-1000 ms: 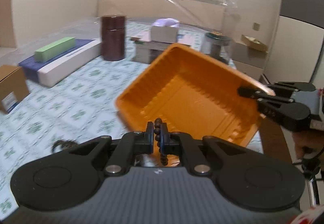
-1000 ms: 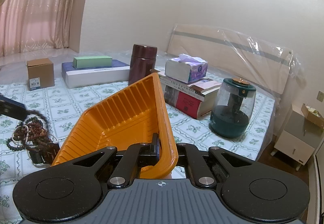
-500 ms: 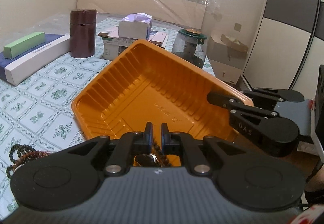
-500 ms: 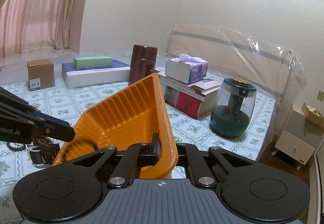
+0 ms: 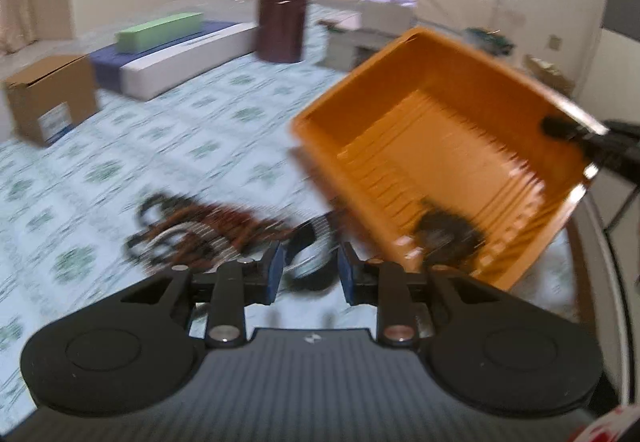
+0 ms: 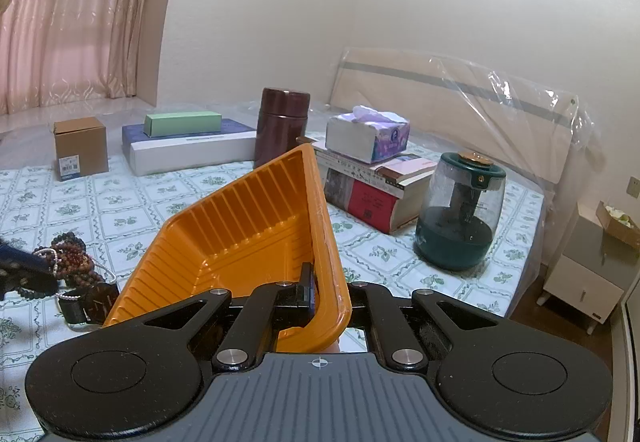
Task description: Organize jewelry
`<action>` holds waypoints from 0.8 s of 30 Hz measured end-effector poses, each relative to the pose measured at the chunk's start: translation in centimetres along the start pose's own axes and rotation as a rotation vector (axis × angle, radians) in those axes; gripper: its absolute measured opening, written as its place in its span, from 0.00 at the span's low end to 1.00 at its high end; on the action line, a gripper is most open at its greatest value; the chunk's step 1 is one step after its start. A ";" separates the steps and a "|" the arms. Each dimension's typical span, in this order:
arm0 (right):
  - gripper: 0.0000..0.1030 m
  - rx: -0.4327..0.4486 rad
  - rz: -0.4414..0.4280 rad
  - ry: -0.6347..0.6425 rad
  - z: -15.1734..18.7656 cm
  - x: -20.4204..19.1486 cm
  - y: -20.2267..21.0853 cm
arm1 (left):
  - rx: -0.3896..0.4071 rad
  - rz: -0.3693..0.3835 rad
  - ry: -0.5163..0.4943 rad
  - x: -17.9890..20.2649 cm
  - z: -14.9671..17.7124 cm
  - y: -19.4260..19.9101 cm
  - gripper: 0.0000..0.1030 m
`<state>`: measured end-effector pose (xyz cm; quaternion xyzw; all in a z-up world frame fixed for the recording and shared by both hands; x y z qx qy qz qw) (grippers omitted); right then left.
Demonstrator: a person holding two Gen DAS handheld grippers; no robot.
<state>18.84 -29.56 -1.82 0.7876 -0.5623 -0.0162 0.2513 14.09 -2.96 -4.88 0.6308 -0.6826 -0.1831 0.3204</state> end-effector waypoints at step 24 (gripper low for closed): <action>0.06 0.000 0.006 -0.002 0.0 0.1 0.0 | -0.058 -0.102 -0.183 -5.4 2.0 -1.4 0.24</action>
Point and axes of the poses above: each gripper's, at about its wrist camera, not at the fingertips, and y roughly against the way its jaws point, x to its right, z to its underside, the point moved 5 cm from there along -y, roughly the way its jaws point, and after that the axes turned 11 degrees about y, right-handed, at the moved point
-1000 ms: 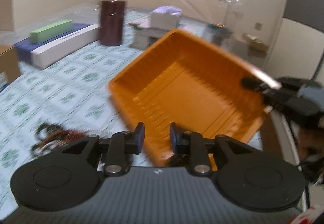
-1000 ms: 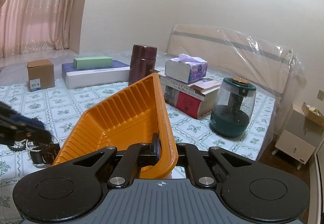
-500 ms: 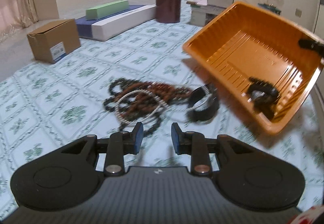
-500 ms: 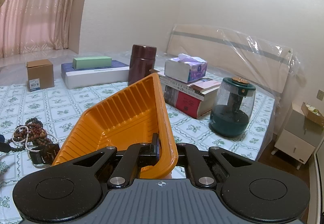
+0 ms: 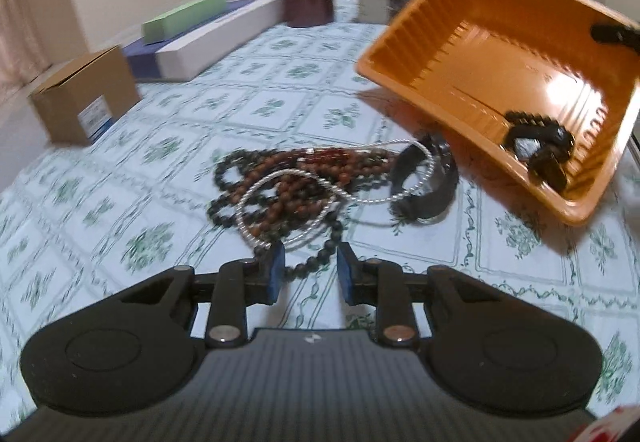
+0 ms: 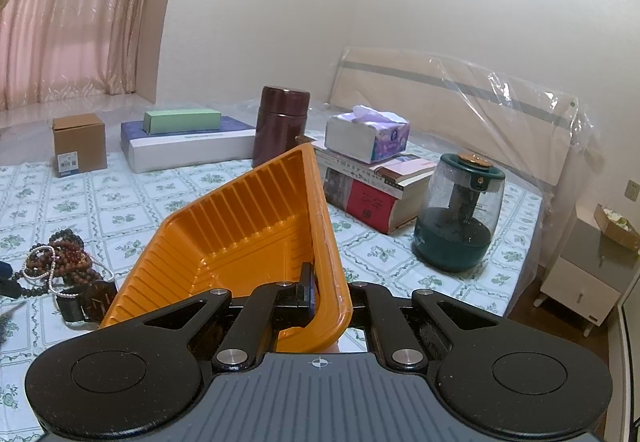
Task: Organize jewelry
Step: 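Grasp the long black bead necklace with the left tool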
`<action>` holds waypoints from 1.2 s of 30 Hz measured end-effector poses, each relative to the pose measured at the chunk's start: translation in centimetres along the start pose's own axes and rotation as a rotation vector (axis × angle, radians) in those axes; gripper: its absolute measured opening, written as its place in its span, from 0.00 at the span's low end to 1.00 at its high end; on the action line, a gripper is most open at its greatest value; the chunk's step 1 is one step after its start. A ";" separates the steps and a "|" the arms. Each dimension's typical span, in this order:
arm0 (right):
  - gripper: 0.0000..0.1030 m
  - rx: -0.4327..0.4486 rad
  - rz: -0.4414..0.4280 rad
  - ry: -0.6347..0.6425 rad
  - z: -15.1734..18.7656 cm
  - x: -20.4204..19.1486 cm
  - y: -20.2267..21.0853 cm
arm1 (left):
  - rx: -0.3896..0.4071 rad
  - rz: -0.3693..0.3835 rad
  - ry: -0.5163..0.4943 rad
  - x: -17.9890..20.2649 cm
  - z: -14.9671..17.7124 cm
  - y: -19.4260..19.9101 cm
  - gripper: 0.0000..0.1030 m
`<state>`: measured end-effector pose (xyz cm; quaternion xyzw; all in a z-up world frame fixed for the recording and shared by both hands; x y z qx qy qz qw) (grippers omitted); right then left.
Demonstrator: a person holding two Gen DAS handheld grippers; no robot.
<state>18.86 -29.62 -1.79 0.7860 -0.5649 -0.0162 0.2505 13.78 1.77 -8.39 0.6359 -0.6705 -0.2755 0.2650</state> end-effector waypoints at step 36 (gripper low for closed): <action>0.06 0.002 0.003 0.008 0.0 -0.1 0.0 | 0.026 0.385 0.176 -0.7 -3.0 11.5 0.05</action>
Point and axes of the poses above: each gripper's, at about its wrist camera, not at the fingertips, and y roughly against the way its jaws point, x to its right, z to its underside, the point moved 5 cm from there along -y, roughly the way its jaws point, and after that the axes turned 11 degrees about y, right-handed, at the moved point
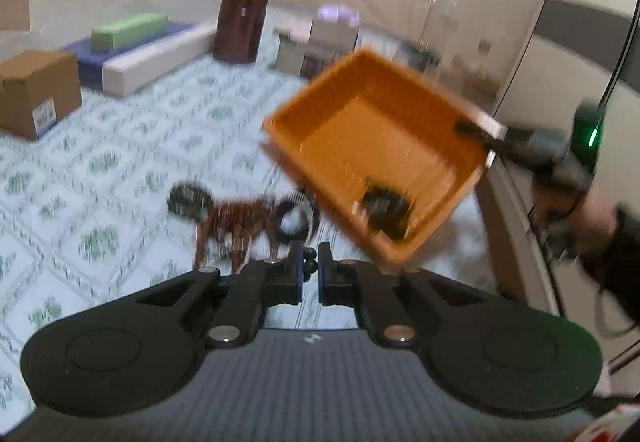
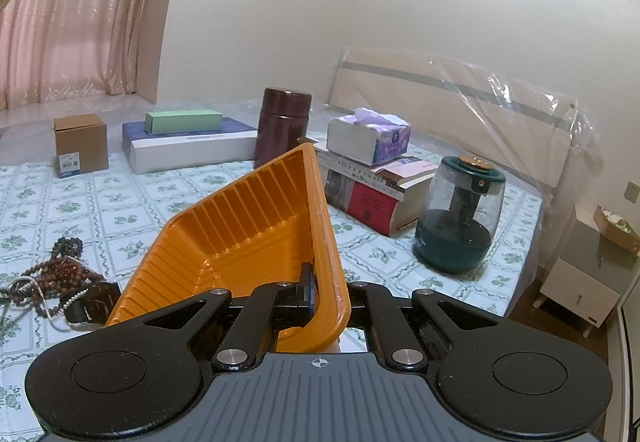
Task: Organize jewelry
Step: 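Grasp the long black bead necklace with the left tool, then lift the black bead necklace high off the pile with the left tool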
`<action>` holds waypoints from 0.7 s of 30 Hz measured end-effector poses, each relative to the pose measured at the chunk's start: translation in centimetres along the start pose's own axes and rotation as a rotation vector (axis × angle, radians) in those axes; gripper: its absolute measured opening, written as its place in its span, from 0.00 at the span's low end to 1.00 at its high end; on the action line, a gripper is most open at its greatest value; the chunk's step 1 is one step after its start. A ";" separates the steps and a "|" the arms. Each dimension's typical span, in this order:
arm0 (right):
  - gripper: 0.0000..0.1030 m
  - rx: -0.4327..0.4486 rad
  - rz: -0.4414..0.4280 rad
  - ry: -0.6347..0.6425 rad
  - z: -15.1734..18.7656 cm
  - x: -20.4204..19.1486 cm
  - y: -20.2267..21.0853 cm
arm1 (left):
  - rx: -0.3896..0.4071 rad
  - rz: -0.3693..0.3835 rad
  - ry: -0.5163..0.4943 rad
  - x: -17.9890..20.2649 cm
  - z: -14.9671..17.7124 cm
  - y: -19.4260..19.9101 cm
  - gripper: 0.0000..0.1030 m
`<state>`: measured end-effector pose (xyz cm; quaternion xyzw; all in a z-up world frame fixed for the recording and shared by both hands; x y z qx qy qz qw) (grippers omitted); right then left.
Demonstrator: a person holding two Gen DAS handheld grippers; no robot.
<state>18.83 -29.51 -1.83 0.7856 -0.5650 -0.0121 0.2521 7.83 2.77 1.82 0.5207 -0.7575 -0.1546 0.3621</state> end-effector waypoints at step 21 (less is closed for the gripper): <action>0.06 0.001 0.002 0.000 -0.2 -0.2 0.1 | 0.369 0.109 -0.190 8.4 -17.1 7.9 0.05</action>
Point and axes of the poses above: each gripper's, at about its wrist camera, not at the fingertips, and y roughly against the way its jaws point, x to its right, z to its underside, the point moved 5 cm from there along -y, roughly the way its jaws point, and after that the axes turned 11 degrees about y, right-handed, at the moved point
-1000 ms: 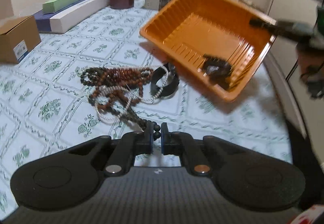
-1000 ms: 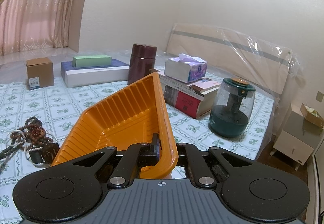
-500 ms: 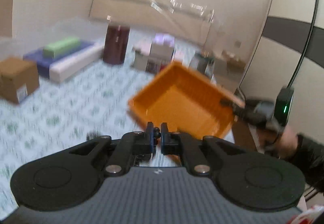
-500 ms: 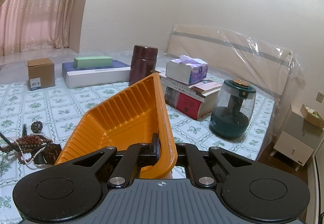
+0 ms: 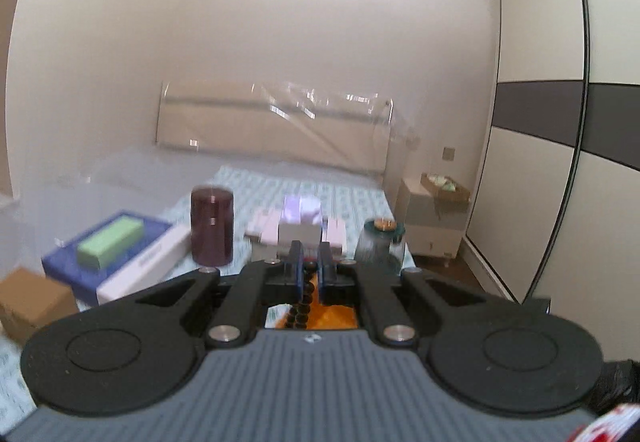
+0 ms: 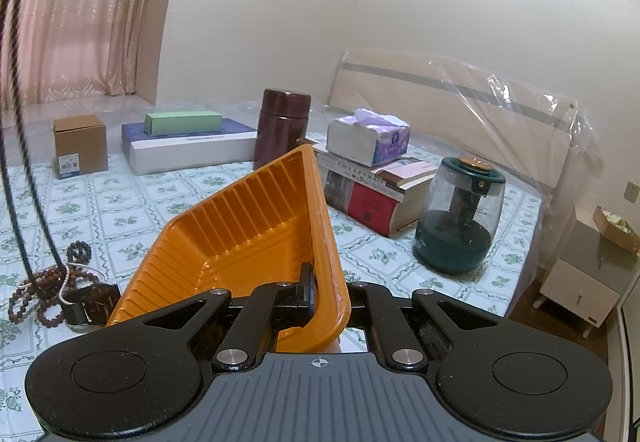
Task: Organize jewelry
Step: 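Lift the black bead necklace high off the pile with the left tool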
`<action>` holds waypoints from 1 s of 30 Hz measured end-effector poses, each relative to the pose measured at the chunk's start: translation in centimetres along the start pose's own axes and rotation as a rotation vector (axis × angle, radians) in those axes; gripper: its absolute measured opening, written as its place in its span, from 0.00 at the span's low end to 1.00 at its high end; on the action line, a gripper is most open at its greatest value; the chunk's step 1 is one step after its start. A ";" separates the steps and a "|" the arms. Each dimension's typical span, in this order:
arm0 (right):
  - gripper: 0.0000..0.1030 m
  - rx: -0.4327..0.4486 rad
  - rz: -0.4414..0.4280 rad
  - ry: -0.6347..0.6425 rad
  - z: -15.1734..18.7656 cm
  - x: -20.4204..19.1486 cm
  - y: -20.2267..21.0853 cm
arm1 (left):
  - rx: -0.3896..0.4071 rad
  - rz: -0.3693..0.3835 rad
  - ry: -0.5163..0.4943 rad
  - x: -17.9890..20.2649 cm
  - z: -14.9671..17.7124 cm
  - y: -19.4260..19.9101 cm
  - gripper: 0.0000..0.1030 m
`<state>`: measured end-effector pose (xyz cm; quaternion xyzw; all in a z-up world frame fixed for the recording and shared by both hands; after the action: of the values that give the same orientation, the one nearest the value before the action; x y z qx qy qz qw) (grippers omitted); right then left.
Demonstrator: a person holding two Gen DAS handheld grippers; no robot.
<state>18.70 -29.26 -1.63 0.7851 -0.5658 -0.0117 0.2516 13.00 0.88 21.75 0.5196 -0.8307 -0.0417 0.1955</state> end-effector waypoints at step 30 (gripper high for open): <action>0.06 0.004 -0.002 0.009 -0.6 -0.3 -0.2 | 0.139 0.112 -0.134 8.0 -11.3 -4.1 0.05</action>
<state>18.95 -28.69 -1.23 0.7862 -0.5640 -0.0072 0.2525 17.51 -6.53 33.26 0.4806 -0.8706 -0.0074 0.1049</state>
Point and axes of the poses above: each gripper's, at about its wrist camera, not at the fingertips, and y roughly against the way its jaws point, x to its right, z to its underside, the point moved 5 cm from there along -y, roughly the way its jaws point, and after that the axes turned 11 degrees about y, right-handed, at the moved point
